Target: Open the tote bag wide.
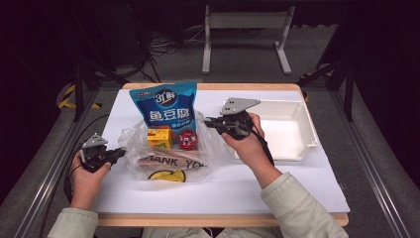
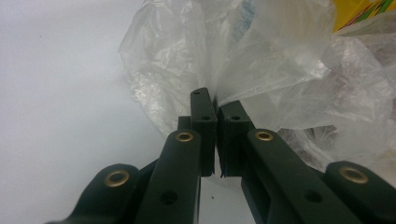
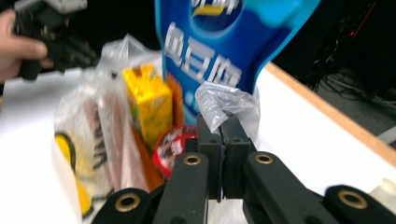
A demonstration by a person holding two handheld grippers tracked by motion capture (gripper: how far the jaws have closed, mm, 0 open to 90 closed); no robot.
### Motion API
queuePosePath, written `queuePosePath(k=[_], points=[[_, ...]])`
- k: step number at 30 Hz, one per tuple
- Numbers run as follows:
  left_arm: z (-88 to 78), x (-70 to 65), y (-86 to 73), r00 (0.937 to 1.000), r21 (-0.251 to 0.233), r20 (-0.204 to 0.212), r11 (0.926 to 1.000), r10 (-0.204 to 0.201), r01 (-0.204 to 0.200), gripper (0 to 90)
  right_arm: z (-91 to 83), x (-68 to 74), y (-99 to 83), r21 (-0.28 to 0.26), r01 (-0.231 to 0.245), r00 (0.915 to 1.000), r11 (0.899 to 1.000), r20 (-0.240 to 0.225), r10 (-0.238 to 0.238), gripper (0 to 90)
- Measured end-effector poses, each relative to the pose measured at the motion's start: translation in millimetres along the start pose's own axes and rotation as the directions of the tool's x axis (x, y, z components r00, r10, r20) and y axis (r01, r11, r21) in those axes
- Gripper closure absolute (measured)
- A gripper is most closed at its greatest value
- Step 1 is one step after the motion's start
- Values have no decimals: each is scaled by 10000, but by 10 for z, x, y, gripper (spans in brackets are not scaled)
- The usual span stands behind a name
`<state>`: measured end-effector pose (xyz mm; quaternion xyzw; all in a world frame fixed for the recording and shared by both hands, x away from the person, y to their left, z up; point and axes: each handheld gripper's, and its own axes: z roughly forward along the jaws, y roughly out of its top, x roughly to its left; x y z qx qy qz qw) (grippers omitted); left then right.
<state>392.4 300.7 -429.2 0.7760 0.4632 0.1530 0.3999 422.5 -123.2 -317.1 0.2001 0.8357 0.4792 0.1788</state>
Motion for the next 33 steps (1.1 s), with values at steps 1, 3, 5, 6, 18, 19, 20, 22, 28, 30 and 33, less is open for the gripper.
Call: queuePosePath(k=[1, 3, 5, 6, 18, 19, 20, 22, 28, 30, 33], points=[[1, 2, 1, 10000, 10, -3, 10000, 61, -61, 869, 9, 14, -28, 121, 48, 10000, 9999, -21, -48, 897], [3, 2, 1, 10000, 14, 4, 10000, 46, -46, 869, 42, 50, -114, 445, 108, 9999, 9990, -4, -108, 899], [0, 3, 1, 10000, 6, 2, 10000, 39, -39, 869, 82, 71, -206, 723, 63, 10000, 9974, -45, -60, 900], [-1, 0, 0, 10000, -2, 11, 10000, -18, 18, 869, 101, 75, -252, 821, 19, 10000, 9966, -79, -12, 899], [33, -6, -6, 10000, 378, 41, 9993, 37, -38, 897, 345, 150, -707, 1985, -604, 9966, 9782, -438, 704, 898], [37, -6, -9, 10000, 428, 28, 9991, 7, -8, 897, 345, 150, -707, 1985, -604, 9966, 9782, -438, 704, 898], [40, -4, -10, 10000, 484, 29, 9988, 16, -17, 897, 366, 162, -736, 2087, -640, 9961, 9759, -460, 752, 898], [47, -3, -14, 10000, 544, 59, 9985, -17, 14, 897, 408, 183, -792, 2323, -641, 9956, 9705, -521, 783, 899], [52, -9, -14, 9999, 635, 138, 9980, 5, -13, 897, 467, 209, -905, 2692, -750, 9935, 9601, -620, 950, 900], [52, -7, -16, 9999, 638, 149, 9980, -8, -2, 897, 460, 214, -932, 2727, -800, 9927, 9588, -648, 1013, 900], [56, -10, -17, 9999, 673, 141, 9977, -24, 15, 897, 454, 219, -964, 2783, -851, 9920, 9567, -667, 1076, 900]])
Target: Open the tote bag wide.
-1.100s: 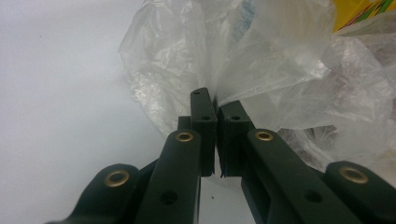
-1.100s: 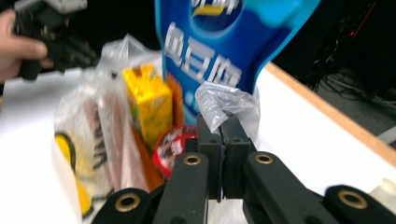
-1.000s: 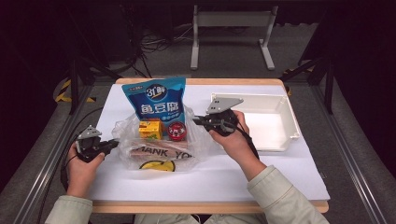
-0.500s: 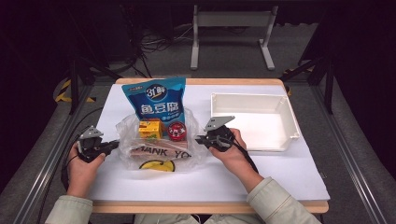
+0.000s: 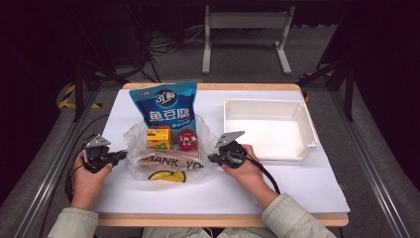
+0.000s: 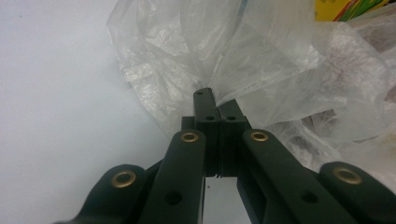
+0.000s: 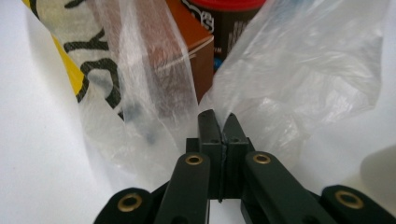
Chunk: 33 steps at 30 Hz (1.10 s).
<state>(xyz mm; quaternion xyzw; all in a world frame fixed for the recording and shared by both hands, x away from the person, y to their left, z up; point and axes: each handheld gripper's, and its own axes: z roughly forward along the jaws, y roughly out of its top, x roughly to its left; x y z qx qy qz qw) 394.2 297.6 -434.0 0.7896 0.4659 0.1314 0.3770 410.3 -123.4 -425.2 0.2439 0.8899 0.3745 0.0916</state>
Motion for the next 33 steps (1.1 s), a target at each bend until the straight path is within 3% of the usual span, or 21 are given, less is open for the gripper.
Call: queuePosePath(k=[9, 10, 21, 25, 28, 33], points=[[25, 6, -9, 10000, 177, -11, 9998, -40, 40, 896, 22, -18, -152, 796, -365, 9993, 9962, -73, 372, 900], [30, 12, -13, 10000, 260, -56, 9996, -56, 58, 896, -5, -39, -196, 681, -617, 9977, 9958, -231, 634, 900], [41, 43, -70, 9993, 778, -183, 9964, -325, 338, 896, -169, -61, -340, 739, -857, 9959, 9936, -228, 876, 900], [35, 37, -82, 9991, 661, -47, 9969, -419, 422, 896, -229, -74, -383, 645, -945, 9951, 9934, -244, 962, 898], [40, 4, -71, 9999, 537, 22, 9984, -154, 152, 894, -241, -83, -392, 594, -1029, 9942, 9929, -239, 1044, 883], [22, -17, -54, 9999, 261, 120, 9997, -2, -1, 881, -267, -43, -338, 158, -743, 9972, 9971, -112, 745, 834]])
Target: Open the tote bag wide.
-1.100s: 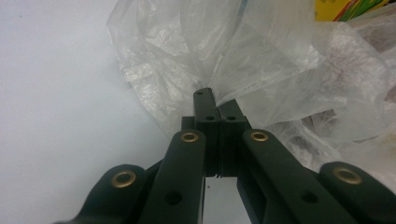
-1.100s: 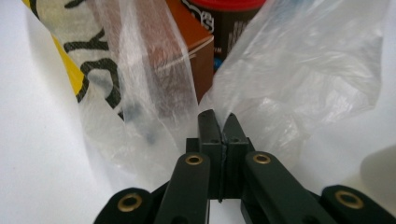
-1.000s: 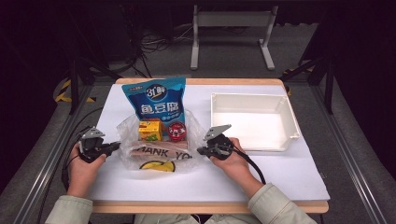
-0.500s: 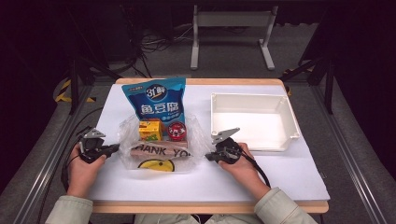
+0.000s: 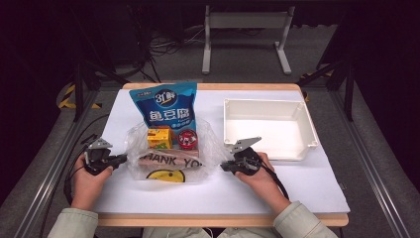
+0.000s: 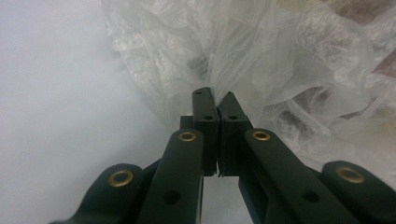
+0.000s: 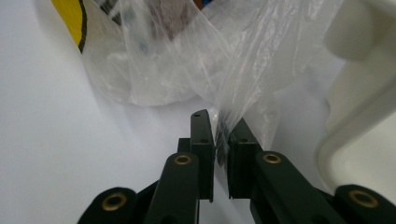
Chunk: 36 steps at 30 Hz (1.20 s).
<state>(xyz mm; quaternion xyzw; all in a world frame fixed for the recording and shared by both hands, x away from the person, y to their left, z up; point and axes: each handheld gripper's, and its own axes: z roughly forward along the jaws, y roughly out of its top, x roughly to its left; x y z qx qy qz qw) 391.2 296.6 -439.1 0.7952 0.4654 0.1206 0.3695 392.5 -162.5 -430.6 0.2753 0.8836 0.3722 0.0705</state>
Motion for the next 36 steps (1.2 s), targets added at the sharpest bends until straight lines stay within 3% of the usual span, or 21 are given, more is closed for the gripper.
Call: queuePosePath(k=[6, 7, 10, 15, 20, 25, 28, 36], points=[[-18, -2, 7, 10000, -227, 63, 9997, 73, -71, 873, -142, 74, 128, -855, 517, 9978, 9950, 462, -479, 714], [-22, -6, 8, 9999, -245, 108, 9997, 26, -23, 871, -190, 90, 155, -1213, 586, 9973, 9909, 511, -528, 654], [-27, -11, 12, 9999, -289, 120, 9996, 39, -36, 869, -231, 103, 174, -1475, 664, 9963, 9868, 632, -576, 628], [-26, -20, 18, 9998, -340, 184, 9994, 74, -68, 867, -324, 123, 239, -2157, 824, 9957, 9730, 583, -714, 548], [-30, -25, 19, 9998, -382, 198, 9993, 62, -54, 864, -423, 178, 366, -2807, 1230, 9913, 9519, 803, -1044, 464], [-39, -30, 20, 9997, -409, 234, 9991, 91, -81, 860, -455, 219, 476, -3130, 1493, 9876, 9379, 936, -1259, 410], [-54, -36, 22, 9997, -474, 218, 9988, 118, -107, 850, -392, 253, 528, -2962, 1676, 9856, 9403, 725, -1529, 409], [-124, -62, -2, 9994, -630, 294, 9979, 156, -137, 791, -100, 266, 550, -2185, 1650, 9848, 9618, -173, -1729, 397]])
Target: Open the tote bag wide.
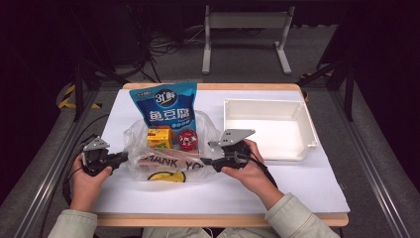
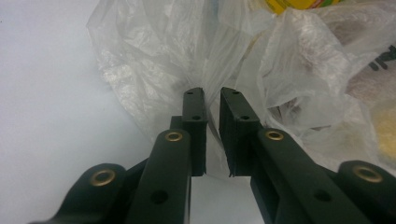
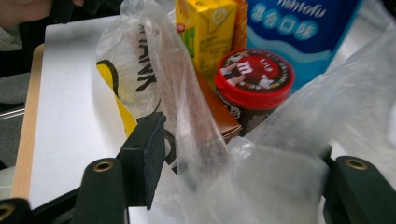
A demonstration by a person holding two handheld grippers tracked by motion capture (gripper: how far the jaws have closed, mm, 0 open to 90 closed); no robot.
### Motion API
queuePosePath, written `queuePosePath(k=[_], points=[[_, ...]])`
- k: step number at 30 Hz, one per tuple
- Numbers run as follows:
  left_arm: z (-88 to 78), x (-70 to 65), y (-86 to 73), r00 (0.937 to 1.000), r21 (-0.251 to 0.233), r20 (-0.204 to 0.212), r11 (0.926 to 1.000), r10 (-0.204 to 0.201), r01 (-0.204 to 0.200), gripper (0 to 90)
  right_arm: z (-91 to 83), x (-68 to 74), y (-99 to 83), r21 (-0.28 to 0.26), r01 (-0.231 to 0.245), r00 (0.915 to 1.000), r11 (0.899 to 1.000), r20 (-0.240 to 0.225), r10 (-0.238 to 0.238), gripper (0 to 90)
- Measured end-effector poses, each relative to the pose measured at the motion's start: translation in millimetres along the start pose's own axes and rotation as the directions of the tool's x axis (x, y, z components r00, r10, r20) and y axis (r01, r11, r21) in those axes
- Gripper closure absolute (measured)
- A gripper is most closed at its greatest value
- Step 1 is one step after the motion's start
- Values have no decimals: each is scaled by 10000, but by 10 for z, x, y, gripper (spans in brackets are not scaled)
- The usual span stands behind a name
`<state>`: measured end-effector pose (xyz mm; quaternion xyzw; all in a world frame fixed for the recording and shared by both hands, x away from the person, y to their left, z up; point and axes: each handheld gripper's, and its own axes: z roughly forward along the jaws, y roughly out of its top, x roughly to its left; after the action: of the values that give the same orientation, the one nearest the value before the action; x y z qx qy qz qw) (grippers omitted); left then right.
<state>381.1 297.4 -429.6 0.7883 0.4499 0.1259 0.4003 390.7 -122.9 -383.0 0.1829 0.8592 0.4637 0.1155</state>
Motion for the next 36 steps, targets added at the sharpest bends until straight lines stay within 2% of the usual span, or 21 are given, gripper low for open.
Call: queuePosePath(k=[3, 5, 6, 8, 11, 14, 16, 17, 21, 23, 25, 27, 29, 31, 32, 34, 36], points=[[-66, -7, -12, 10000, -236, -48, 9997, -87, 85, 703, 84, 0, -23, 195, -94, 9996, 9998, -267, 99, 391], [-110, 0, -30, 9998, -612, -35, 9980, -172, 169, 632, 129, 6, -36, 333, -56, 9994, 9994, -327, 67, 386], [-136, 6, -50, 9994, -789, 103, 9963, -332, 339, 606, 144, 9, -41, 379, -47, 9994, 9993, -354, 61, 385], [-189, 1, -72, 9989, -969, 83, 9942, -452, 458, 541, 184, 14, -54, 501, -11, 9992, 9987, -389, 30, 384], [-285, -22, -89, 9987, -1428, 216, 9886, -453, 480, 509, 224, 16, -71, 597, -7, 9991, 9982, -434, 33, 385], [-339, -51, -91, 9990, -1671, 281, 9852, -338, 380, 472, 256, 20, -86, 758, -5, 9989, 9971, -468, 40, 393], [-385, -87, -85, 9991, -1801, 365, 9833, -211, 273, 467, 284, 25, -95, 960, 172, 9986, 9952, -522, -122, 429], [-403, -107, -81, 9984, -1852, 523, 9823, -200, 294, 459, 290, 29, -96, 1022, 211, 9984, 9945, -540, -157, 447], [-436, -186, -32, 9940, -1988, 1051, 9800, 299, -84, 419, 303, 37, -102, 1167, 324, 9979, 9926, -588, -256, 499], [-409, -231, 3, 9908, -1938, 1202, 9803, 629, -387, 392, 307, 39, -105, 1233, 324, 9978, 9918, -619, -249, 507], [-344, -273, 41, 9896, -1561, 1160, 9855, 850, -664, 360, 310, 39, -107, 1251, 334, 9977, 9916, -619, -258, 508], [-261, -302, 78, 9902, -1262, 918, 9876, 1056, -937, 356, 310, 39, -105, 1239, 328, 9977, 9918, -629, -251, 508], [-201, -295, 108, 9904, -1174, 962, 9892, 996, -881, 352, 308, 37, -104, 1242, 376, 9976, 9915, -623, -300, 508], [-158, -273, 125, 9906, -1147, 1027, 9903, 905, -786, 384, 311, 40, -106, 1247, 330, 9976, 9916, -639, -252, 508], [-139, -261, 127, 9908, -1118, 1056, 9911, 847, -728, 425, 313, 39, -106, 1252, 326, 9976, 9916, -639, -247, 509], [-122, -247, 121, 9920, -1031, 1014, 9925, 758, -653, 568, 314, 38, -107, 1259, 328, 9976, 9915, -652, -247, 519], [-128, -239, 117, 9919, -974, 940, 9923, 858, -766, 679, 313, 37, -107, 1271, 334, 9973, 9913, -685, -248, 531]])
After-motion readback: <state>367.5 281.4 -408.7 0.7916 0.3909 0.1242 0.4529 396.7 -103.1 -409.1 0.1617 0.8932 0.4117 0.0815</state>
